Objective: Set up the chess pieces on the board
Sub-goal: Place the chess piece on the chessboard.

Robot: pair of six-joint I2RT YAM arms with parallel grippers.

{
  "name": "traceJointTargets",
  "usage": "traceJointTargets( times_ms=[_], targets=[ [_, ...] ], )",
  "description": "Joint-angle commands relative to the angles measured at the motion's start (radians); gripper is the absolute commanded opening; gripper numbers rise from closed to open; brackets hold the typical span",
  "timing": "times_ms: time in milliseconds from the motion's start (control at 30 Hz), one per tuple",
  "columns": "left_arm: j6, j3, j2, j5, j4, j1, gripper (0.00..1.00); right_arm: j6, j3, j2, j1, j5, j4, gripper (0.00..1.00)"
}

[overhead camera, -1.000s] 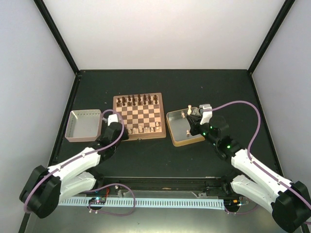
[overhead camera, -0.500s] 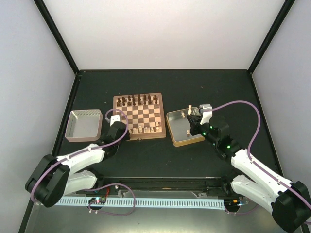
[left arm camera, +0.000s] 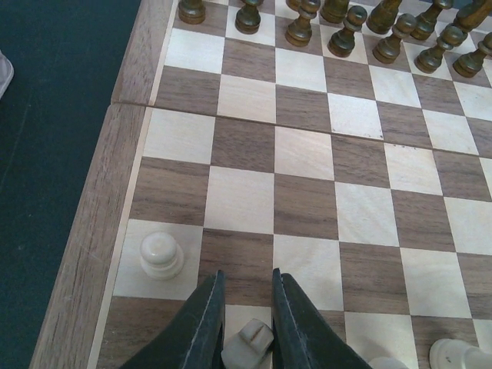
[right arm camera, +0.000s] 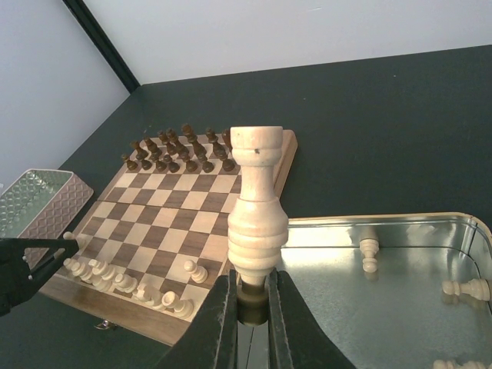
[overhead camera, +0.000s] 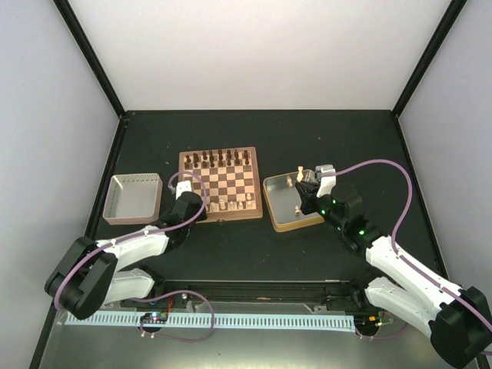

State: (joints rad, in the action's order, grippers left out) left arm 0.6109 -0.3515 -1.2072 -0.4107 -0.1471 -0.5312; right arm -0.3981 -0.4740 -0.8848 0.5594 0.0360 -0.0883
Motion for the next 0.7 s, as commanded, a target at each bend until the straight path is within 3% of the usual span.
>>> traceJointTargets(
  times_ms=[0,133,467,667],
  targets=[
    [-0.02,0.008,-0.013,-0.032,-0.068,0.005,0.17,0.015,-0.009,-0.002,-0.006,-0.003,-0.015,0.07],
    [-0.009,0.005,-0.018,-0.044,-0.065,0.005,0.19,0.016,-0.012,-0.001,-0.006,-0.002,-0.012,0.07],
    [0.012,0.021,0.053,-0.049,-0.031,0.006,0.37,0.012,-0.012,-0.001,-0.006,0.003,-0.016,0.07],
    [0.045,-0.033,0.186,-0.016,0.12,0.006,0.44,0.008,-0.024,0.013,-0.006,0.001,0.001,0.07]
  ],
)
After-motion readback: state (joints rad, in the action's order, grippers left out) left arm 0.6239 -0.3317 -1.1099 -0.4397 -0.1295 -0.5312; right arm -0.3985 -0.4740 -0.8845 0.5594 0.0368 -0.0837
